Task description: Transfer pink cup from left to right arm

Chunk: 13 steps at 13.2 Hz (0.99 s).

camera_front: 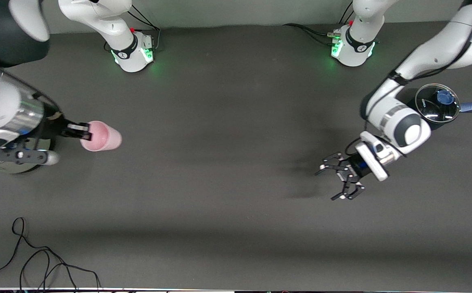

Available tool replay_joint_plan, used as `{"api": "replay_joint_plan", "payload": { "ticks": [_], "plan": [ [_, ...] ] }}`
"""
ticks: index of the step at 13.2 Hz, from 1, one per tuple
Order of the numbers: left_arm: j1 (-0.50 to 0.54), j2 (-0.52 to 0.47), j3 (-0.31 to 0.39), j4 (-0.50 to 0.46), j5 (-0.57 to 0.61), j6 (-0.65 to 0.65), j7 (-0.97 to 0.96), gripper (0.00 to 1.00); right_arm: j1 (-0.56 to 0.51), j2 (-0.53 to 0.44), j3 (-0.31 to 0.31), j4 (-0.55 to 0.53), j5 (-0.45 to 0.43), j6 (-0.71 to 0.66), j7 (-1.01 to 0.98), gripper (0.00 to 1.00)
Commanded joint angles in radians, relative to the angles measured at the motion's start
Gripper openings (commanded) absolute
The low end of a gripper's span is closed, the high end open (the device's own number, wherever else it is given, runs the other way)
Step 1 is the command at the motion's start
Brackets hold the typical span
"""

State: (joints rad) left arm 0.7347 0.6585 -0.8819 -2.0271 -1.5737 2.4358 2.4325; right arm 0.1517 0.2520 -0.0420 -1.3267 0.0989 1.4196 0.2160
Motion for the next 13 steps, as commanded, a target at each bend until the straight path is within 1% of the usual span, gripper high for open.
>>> {"api": "replay_joint_plan", "payload": {
  "ticks": [1,3,5,6,8,10,12,13],
  "plan": [
    [0.081,0.004,0.047,-0.01,0.278,-0.151,-0.186,0.99,0.009,-0.054,-0.077,-0.191,0.018,0.123,-0.107,0.0],
    [0.084,-0.008,0.148,0.031,0.478,-0.291,-0.335,0.99,0.011,-0.076,-0.087,-0.329,0.016,0.262,-0.11,0.0],
    [0.084,-0.02,0.208,0.102,0.637,-0.406,-0.494,0.99,0.008,-0.092,-0.094,-0.493,0.016,0.457,-0.113,0.0],
    [0.084,-0.029,0.216,0.14,0.72,-0.449,-0.603,0.99,0.009,-0.083,-0.108,-0.552,0.016,0.557,-0.134,0.0],
    [0.084,-0.057,0.216,0.232,0.88,-0.544,-0.851,0.99,0.008,-0.062,-0.11,-0.665,0.016,0.744,-0.147,0.0],
    [0.075,-0.097,0.215,0.319,0.996,-0.636,-1.062,0.99,0.009,-0.051,-0.11,-0.783,0.016,0.922,-0.155,0.0],
    [0.061,-0.126,0.205,0.41,1.105,-0.716,-1.229,1.0,0.012,-0.036,-0.11,-0.857,0.015,1.028,-0.159,0.0],
    [0.039,-0.131,0.204,0.466,1.161,-0.76,-1.304,1.0,0.014,-0.027,-0.11,-0.87,0.015,1.059,-0.159,0.0]
  ]
}}
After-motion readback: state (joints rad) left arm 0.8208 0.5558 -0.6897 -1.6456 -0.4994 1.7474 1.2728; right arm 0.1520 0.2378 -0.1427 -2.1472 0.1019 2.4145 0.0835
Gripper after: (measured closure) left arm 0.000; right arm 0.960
